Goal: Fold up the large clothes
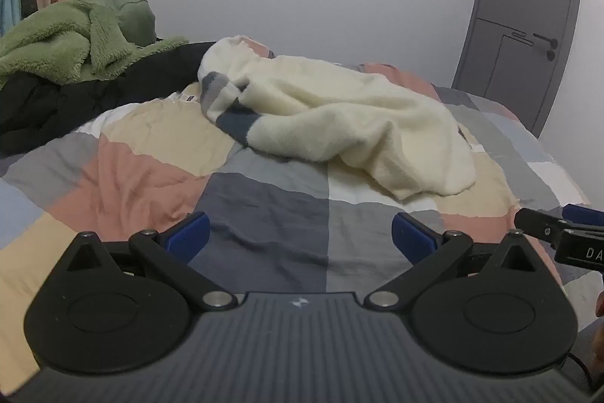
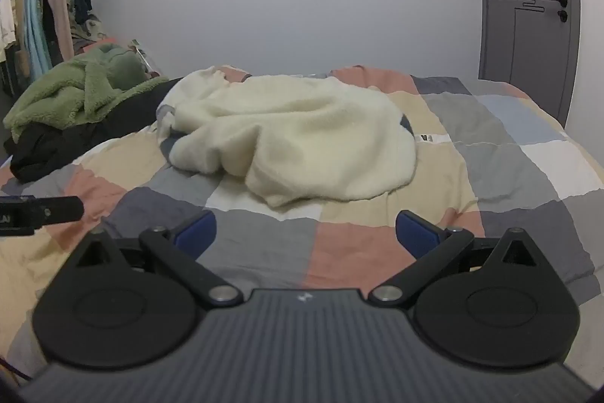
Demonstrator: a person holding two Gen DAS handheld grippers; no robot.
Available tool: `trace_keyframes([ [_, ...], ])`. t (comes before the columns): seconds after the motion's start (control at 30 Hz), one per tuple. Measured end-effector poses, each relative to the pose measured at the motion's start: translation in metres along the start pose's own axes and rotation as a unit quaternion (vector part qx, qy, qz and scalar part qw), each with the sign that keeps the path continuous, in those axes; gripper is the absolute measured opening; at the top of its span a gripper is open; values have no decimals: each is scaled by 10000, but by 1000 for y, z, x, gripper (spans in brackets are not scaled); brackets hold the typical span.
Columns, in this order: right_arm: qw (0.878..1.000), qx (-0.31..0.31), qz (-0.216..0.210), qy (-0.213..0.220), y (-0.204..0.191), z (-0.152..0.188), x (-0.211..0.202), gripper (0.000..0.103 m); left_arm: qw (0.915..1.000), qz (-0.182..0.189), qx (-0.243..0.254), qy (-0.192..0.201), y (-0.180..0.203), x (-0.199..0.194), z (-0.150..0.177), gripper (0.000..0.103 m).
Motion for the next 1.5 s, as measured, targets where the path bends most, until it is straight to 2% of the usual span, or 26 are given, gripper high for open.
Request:
trace_keyframes([
  [1.5,9996,-214,167,40,-4,5,0,103,9994,-104,-126,293,-3,-6,-1,103],
])
Point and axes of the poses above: each gripper's, at about its wrist camera, not at the fingertips, and x roughly the way its jaws point, y to its right, z to its underside, the point moved 6 cm from there along x, roughly the way its jaws point
